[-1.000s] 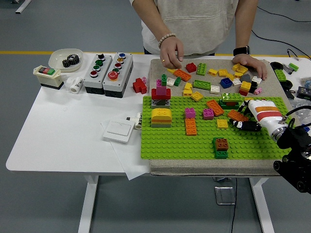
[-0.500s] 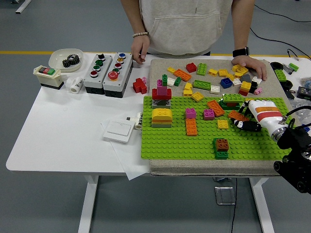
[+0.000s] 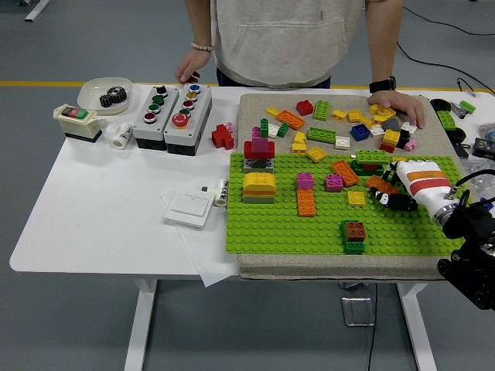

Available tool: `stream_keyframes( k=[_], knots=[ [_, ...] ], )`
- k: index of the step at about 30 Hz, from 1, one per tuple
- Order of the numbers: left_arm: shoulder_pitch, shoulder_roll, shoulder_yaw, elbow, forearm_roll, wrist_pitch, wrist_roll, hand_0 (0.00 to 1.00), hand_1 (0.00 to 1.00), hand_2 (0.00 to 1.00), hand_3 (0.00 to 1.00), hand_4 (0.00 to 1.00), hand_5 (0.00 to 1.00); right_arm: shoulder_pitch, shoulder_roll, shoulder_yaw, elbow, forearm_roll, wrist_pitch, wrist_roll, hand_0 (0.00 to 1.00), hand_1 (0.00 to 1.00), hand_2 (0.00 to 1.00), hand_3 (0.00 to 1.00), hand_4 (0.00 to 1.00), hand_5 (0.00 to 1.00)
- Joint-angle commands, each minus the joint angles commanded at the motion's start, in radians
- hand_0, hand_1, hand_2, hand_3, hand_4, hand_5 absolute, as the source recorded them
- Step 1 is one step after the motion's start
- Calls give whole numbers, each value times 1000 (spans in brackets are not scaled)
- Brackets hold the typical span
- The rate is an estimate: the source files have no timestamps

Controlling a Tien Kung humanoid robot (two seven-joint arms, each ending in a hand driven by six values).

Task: Pick up the brick,pile it on top of brick,press brick,pick up the brick,pile it on top of brick,press brick

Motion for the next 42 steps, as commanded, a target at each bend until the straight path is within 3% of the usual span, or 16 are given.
stream_keyframes(
  k=[28, 42],
  knots=[
    [14, 0, -15, 2, 30, 0, 11, 782, 756, 752, 596, 658, 675, -21, -40, 5, 55, -55, -48, 42, 168, 327, 424, 492, 653, 495],
    [17, 1, -10, 4, 19, -1, 6, 781, 754, 751, 596, 658, 675, -28, -127, 29, 192, -112, -57, 53, 166, 326, 422, 491, 648, 492]
  ],
)
